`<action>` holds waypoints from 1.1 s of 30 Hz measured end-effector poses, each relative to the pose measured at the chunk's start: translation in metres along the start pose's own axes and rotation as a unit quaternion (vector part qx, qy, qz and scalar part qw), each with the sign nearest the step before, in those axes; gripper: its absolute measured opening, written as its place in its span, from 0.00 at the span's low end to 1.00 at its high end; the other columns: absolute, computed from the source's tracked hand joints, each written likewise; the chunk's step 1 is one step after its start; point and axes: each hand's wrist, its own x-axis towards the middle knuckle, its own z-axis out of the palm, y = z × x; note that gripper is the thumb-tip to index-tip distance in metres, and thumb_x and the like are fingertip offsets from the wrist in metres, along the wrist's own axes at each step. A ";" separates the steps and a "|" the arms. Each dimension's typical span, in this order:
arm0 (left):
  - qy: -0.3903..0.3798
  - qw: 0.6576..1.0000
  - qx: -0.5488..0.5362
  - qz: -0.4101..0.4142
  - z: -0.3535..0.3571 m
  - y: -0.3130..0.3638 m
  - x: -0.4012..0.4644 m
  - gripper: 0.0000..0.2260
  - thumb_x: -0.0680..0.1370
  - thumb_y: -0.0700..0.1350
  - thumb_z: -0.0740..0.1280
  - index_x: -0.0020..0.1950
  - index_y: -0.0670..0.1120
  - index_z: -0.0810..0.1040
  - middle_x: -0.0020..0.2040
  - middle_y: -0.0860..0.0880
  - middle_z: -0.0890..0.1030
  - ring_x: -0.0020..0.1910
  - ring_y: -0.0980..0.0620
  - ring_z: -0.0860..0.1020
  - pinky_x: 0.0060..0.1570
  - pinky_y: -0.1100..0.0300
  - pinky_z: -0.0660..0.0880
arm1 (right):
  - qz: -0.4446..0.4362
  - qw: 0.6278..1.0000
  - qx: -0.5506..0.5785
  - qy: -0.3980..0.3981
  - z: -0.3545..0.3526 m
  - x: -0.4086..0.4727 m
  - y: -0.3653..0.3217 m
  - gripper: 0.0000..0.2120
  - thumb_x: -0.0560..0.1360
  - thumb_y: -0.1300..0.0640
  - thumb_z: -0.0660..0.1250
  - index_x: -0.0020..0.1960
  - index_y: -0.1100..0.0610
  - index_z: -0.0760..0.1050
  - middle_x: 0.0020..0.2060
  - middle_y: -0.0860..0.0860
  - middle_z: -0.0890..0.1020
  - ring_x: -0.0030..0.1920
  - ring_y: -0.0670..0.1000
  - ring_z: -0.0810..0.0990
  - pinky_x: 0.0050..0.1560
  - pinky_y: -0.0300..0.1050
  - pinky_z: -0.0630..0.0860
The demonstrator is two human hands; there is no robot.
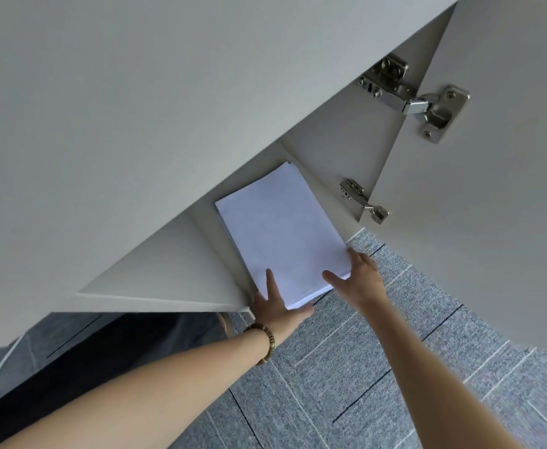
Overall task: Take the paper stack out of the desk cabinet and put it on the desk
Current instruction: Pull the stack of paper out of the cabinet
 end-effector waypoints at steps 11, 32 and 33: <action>0.009 0.999 -0.044 0.014 0.023 -0.030 -0.032 0.48 0.74 0.55 0.73 0.81 0.52 0.42 0.79 0.41 0.53 0.78 0.43 0.56 0.73 0.46 0.62 | 0.056 0.992 0.110 0.029 0.009 -0.044 0.050 0.29 0.72 0.45 0.72 0.68 0.58 0.73 0.60 0.56 0.79 0.59 0.57 0.78 0.61 0.55 0.76; 0.116 0.974 -0.186 -0.053 0.020 -0.017 -0.011 0.22 0.76 0.49 0.73 0.62 0.39 0.70 0.56 0.44 0.79 0.56 0.44 0.80 0.54 0.55 0.78 | 0.057 0.987 0.134 -0.070 -0.021 0.016 0.026 0.22 0.72 0.45 0.74 0.57 0.60 0.77 0.47 0.56 0.81 0.47 0.57 0.79 0.45 0.47 0.74; 0.111 0.971 -0.206 -0.055 0.018 -0.014 -0.012 0.19 0.75 0.46 0.74 0.58 0.39 0.72 0.54 0.44 0.81 0.51 0.45 0.81 0.46 0.59 0.79 | 0.051 0.987 0.127 -0.087 -0.023 0.014 0.025 0.23 0.72 0.46 0.74 0.58 0.60 0.76 0.49 0.56 0.82 0.49 0.57 0.80 0.48 0.48 0.75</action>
